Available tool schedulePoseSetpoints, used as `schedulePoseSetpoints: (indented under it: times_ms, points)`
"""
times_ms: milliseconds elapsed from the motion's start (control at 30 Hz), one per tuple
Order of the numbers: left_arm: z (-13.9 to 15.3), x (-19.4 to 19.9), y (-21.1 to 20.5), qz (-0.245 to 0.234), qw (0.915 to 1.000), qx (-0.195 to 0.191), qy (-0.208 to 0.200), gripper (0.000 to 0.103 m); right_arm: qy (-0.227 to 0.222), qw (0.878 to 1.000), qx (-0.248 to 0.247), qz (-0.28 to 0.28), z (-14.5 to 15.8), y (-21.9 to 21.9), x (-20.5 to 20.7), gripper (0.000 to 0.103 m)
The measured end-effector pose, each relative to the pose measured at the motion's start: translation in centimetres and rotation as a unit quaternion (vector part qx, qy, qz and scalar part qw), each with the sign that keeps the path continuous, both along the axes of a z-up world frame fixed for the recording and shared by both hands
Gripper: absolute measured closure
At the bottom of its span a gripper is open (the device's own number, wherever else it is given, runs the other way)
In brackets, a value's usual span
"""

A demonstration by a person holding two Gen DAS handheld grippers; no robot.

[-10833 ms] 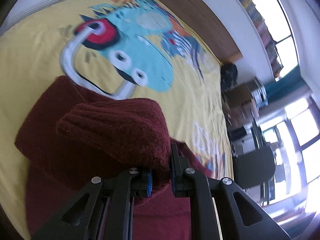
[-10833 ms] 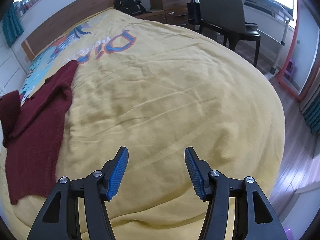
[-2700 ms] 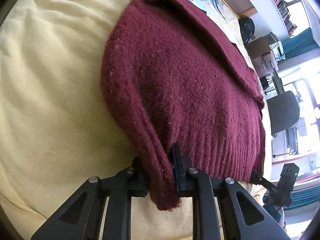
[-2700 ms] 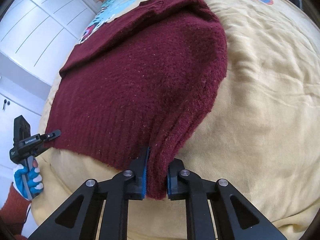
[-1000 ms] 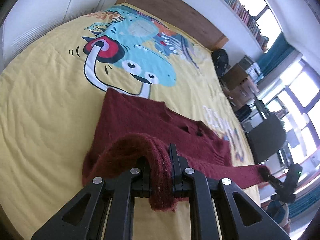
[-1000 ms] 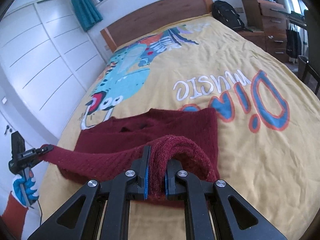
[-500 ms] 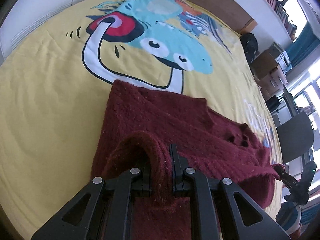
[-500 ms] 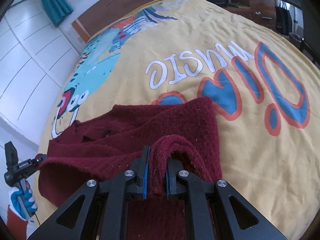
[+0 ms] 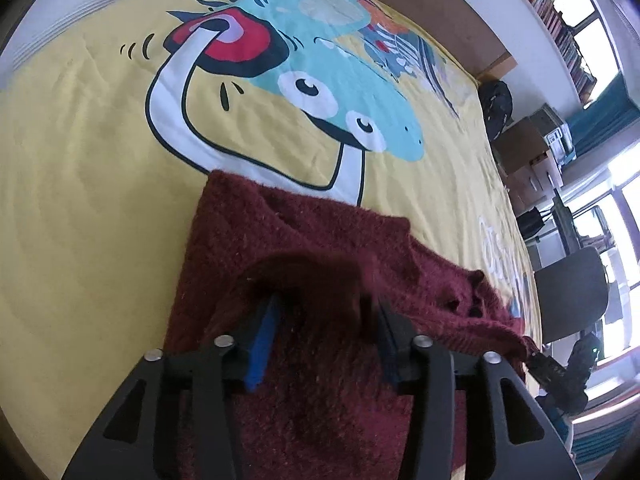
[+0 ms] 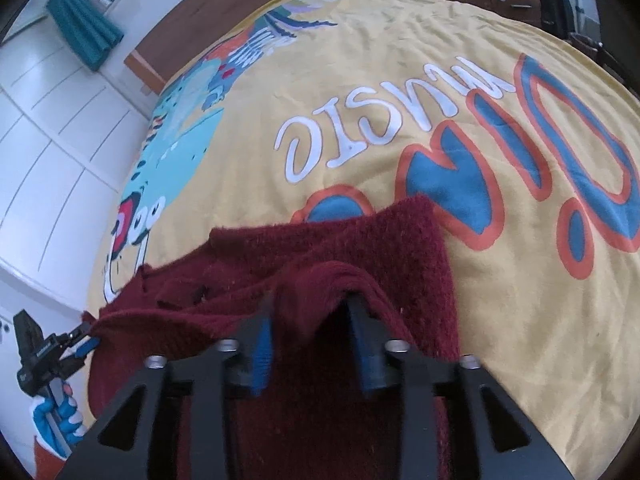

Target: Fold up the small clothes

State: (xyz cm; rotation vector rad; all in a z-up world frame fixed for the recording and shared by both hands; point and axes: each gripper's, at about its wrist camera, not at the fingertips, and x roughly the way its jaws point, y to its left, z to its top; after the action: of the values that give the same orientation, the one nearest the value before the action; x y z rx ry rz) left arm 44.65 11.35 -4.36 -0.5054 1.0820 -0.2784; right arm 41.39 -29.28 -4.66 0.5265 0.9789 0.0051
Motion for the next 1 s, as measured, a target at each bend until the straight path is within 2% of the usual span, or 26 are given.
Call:
schedulePoseSetpoints:
  times_ms: [33,100,200,367,567,667,767,867,1000]
  points:
    - [0.3,0.1,0.0,0.005,1.0000,0.004,-0.002,0.052,0.000,1.000,-0.001,-0.004,0.1,-0.1,0.2,0.044]
    - [0.7,0.4,0.3,0.014,0.9998,0.011,-0.005,0.047,0.009,1.000,-0.020,-0.015,0.4,-0.4,0.7,0.033]
    - [1.2,0.8,0.7,0.024,0.9996,0.017,-0.003,0.046,0.004,1.000,-0.025,-0.014,1.3,-0.9,0.8,0.033]
    - [2.7,0.2,1.2,0.026,0.9983,0.043,-0.030,0.046,-0.024,0.998,-0.060,0.003,4.0,-1.2,-0.2,0.033]
    - [4.7,-1.7,-0.2,0.000,0.9934,0.088,-0.073,0.045,-0.055,0.990,-0.108,0.066,6.1,1.5,-2.3,0.033]
    - [4.8,-2.6,-1.3,-0.015,0.9914,0.098,-0.086,0.045,-0.058,0.985,-0.127,0.102,5.6,3.6,-3.0,0.033]
    - [4.0,-3.1,-2.8,-0.038,0.9902,0.109,-0.078,0.045,-0.051,0.979,-0.146,0.135,4.0,5.8,-3.1,0.033]
    - [2.7,-3.4,-4.4,-0.057,0.9880,0.124,-0.073,0.045,-0.039,0.975,-0.156,0.151,2.0,6.9,-2.4,0.033]
    - [0.8,-3.1,-6.1,-0.075,0.9867,0.123,-0.074,0.045,-0.020,0.973,-0.171,0.152,-0.4,6.9,-0.9,0.034]
